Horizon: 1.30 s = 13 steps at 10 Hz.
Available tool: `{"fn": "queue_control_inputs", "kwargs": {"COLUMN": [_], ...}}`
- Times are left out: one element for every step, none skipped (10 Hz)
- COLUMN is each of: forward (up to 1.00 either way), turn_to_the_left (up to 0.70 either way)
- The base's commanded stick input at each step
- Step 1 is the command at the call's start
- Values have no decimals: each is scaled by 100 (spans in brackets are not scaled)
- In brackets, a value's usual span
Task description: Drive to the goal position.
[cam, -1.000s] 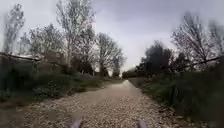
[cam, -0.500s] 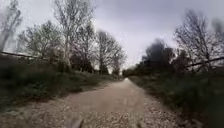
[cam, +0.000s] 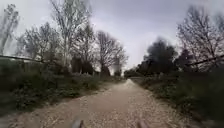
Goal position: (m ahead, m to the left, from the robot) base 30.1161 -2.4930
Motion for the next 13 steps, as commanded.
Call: {"fn": "queue_control_inputs", "kwargs": {"forward": [85,85,85,85,85,85,85,85,85,85,85,85,85], "turn_to_the_left": [-12,0,0,-19,-33,-16,0,0,-19,-34,-16,0,0]}}
